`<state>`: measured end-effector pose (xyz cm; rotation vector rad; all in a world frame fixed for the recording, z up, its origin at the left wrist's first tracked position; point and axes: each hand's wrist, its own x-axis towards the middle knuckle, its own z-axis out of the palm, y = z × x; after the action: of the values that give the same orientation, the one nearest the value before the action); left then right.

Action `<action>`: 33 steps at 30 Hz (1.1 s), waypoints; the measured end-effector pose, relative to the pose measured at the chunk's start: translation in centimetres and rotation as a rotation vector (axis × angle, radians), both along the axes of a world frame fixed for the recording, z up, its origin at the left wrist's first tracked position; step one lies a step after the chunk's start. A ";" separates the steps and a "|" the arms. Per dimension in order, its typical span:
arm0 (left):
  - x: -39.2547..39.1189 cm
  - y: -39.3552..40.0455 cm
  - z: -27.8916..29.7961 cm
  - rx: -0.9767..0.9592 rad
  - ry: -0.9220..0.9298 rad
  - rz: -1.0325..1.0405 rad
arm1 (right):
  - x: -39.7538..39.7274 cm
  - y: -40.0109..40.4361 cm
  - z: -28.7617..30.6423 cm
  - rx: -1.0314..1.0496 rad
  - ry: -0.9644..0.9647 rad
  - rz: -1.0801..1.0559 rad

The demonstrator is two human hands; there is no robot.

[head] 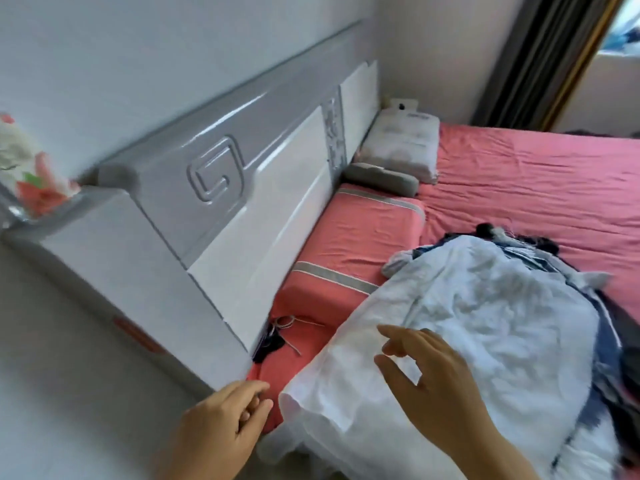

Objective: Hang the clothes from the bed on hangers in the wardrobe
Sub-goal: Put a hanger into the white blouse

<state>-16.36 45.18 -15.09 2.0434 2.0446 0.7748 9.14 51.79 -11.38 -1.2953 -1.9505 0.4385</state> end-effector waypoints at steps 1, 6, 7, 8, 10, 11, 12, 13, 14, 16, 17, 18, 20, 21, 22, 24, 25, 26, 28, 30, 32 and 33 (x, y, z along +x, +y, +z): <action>0.5 2.1 -0.4 -0.044 0.004 -0.060 | 1.1 0.7 -0.1 0.002 -0.005 -0.059; 4.9 12.5 -1.1 -0.093 0.037 -0.371 | 5.9 2.5 -0.5 0.011 -0.062 -0.325; 6.0 14.0 -0.9 -0.106 0.033 -0.423 | 6.6 2.5 -0.7 0.015 -0.061 -0.352; 7.4 15.8 -0.9 -0.132 0.017 -0.484 | 7.6 2.7 -0.8 0.010 -0.059 -0.393; 10.5 18.6 -1.0 -0.149 -0.019 -0.578 | 9.2 3.1 -1.2 -0.007 -0.062 -0.463; 12.1 19.8 -0.9 -0.150 -0.026 -0.613 | 9.9 3.4 -1.5 -0.018 -0.066 -0.489; 13.8 20.9 -0.8 -0.137 -0.024 -0.650 | 10.6 3.8 -1.8 -0.025 -0.074 -0.510; 15.9 22.0 -0.6 -0.152 -0.025 -0.685 | 11.6 4.3 -2.3 -0.040 -0.076 -0.537; 17.6 22.9 -0.6 -0.146 -0.028 -0.720 | 12.4 4.7 -2.7 -0.054 -0.075 -0.558; 21.0 24.8 -0.8 -0.156 -0.020 -0.775 | 14.6 6.1 -3.7 -0.089 -0.076 -0.596; 22.4 25.5 -0.8 -0.168 -0.013 -0.789 | 15.6 6.8 -4.2 -0.100 -0.080 -0.615; 24.1 26.5 -1.1 -0.178 -0.005 -0.796 | 17.1 7.9 -4.7 -0.120 -0.082 -0.635; 27.0 28.4 -2.0 -0.203 0.013 -0.788 | 20.4 10.1 -5.9 -0.151 -0.093 -0.664; 28.2 29.4 -2.6 -0.226 0.024 -0.772 | 22.0 11.3 -6.4 -0.172 -0.097 -0.680; 29.4 30.4 -3.3 -0.224 0.040 -0.758 | 23.7 12.5 -7.0 -0.182 -0.092 -0.690; 32.4 32.5 -5.4 -0.243 0.083 -0.738 | 27.9 15.6 -8.7 -0.224 -0.063 -0.700; 34.2 33.7 -6.5 -0.271 0.106 -0.734 | 30.3 17.2 -9.8 -0.241 -0.057 -0.702; 35.6 34.6 -7.5 -0.306 0.128 -0.736 | 32.2 18.7 -10.8 -0.265 -0.050 -0.705; 38.8 36.6 -9.5 -0.377 0.171 -0.729 | 36.3 21.7 -13.5 -0.317 -0.046 -0.710; 41.8 38.7 -11.4 -0.454 0.202 -0.697 | 40.1 24.5 -16.3 -0.393 -0.050 -0.711; 44.1 40.5 -13.0 -0.518 0.221 -0.665 | 43.1 26.9 -18.8 -0.473 -0.061 -0.705; 45.3 41.7 -14.1 -0.548 0.225 -0.645 | 44.7 28.3 -20.3 -0.509 -0.062 -0.700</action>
<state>28.93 86.84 -29.22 2.2755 1.3069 -0.1206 53.81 80.09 -31.71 -2.2160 -1.3303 0.5500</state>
